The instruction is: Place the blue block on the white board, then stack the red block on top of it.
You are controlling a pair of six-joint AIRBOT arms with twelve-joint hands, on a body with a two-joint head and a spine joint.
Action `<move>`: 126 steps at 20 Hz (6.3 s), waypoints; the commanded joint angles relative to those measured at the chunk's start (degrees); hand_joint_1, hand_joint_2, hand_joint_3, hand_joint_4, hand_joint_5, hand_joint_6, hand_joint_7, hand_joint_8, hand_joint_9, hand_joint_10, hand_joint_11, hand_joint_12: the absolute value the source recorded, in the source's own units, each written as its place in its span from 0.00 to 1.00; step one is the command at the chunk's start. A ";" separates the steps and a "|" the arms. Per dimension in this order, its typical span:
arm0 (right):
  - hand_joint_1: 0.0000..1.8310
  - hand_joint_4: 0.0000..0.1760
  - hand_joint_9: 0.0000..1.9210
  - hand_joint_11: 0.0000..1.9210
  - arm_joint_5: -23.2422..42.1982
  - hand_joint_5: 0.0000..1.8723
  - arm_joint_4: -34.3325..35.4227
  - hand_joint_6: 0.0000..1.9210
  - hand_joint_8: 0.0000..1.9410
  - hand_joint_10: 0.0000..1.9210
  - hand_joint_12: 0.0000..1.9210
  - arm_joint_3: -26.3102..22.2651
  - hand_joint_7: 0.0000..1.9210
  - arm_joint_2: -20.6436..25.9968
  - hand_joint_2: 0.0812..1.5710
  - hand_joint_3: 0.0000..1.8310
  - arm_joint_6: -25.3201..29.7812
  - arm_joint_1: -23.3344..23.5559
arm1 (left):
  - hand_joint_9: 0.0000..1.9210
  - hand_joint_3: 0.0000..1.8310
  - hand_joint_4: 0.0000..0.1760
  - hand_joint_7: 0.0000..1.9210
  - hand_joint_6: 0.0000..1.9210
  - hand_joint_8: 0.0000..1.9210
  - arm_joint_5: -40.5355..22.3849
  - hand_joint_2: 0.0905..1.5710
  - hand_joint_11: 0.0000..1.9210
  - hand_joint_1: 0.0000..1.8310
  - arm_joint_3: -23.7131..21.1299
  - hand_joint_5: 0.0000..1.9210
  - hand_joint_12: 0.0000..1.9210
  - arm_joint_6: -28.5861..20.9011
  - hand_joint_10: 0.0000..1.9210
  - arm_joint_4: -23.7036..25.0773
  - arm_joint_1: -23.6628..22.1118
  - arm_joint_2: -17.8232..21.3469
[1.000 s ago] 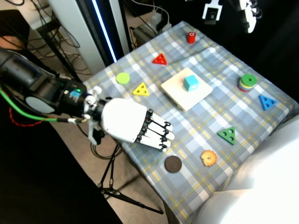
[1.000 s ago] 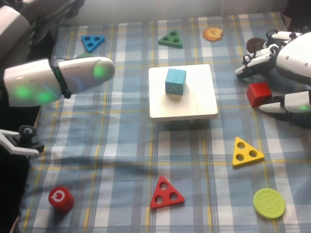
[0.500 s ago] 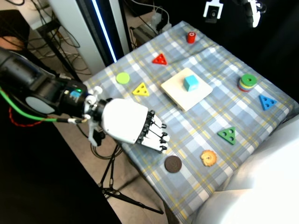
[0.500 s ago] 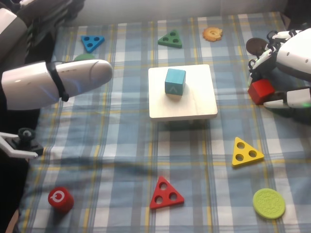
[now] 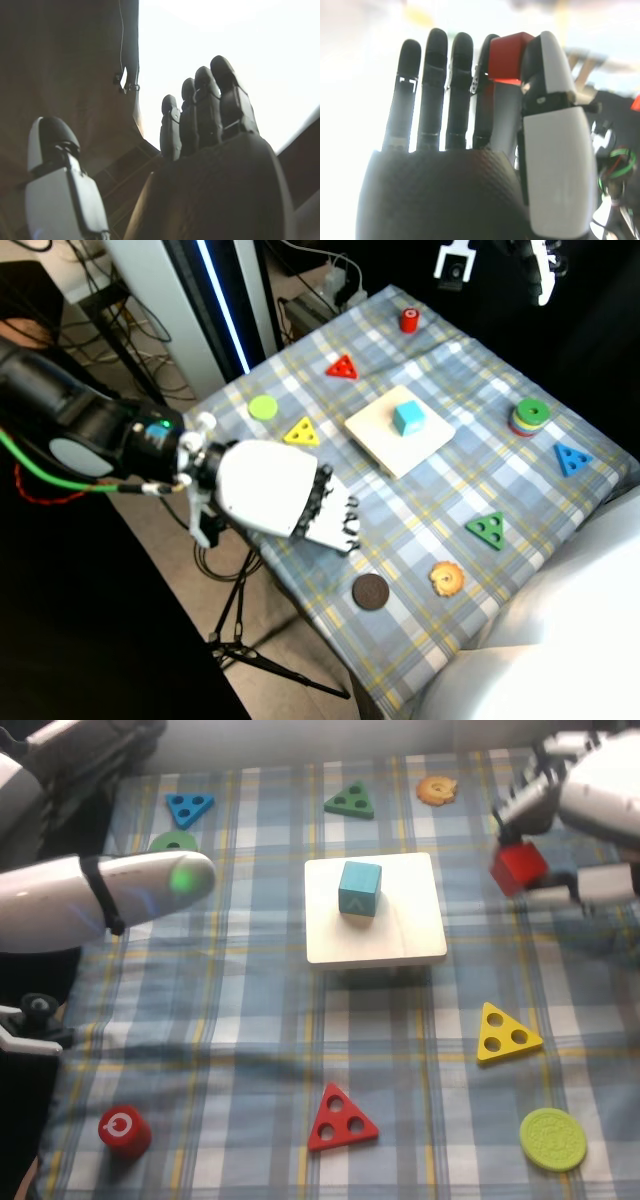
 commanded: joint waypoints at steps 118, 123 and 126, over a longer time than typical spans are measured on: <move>0.55 1.00 0.34 0.08 3.61 0.51 -28.71 0.52 0.00 0.19 0.71 9.48 0.42 -12.91 0.69 0.00 24.65 13.93 | 0.13 0.00 0.37 0.18 0.00 0.00 -5.69 0.75 0.00 0.00 1.36 0.19 0.33 -0.65 0.00 0.33 -0.82 -0.35; 0.53 0.38 0.32 0.00 3.33 0.47 -28.71 0.02 0.00 0.01 0.55 9.52 0.37 -12.89 0.62 0.00 24.65 13.93 | 0.13 0.00 0.35 0.18 0.00 0.00 -5.70 0.76 0.00 0.00 1.33 0.19 0.34 -0.65 0.00 0.33 -0.83 -0.40; 0.53 0.37 0.30 0.00 3.21 0.44 -28.71 0.00 0.00 0.00 0.54 9.53 0.35 -12.89 0.61 0.00 24.65 13.93 | 0.13 0.00 0.35 0.18 0.00 0.00 -5.73 0.76 0.00 0.00 1.32 0.20 0.34 -0.69 0.00 0.33 -0.83 -0.40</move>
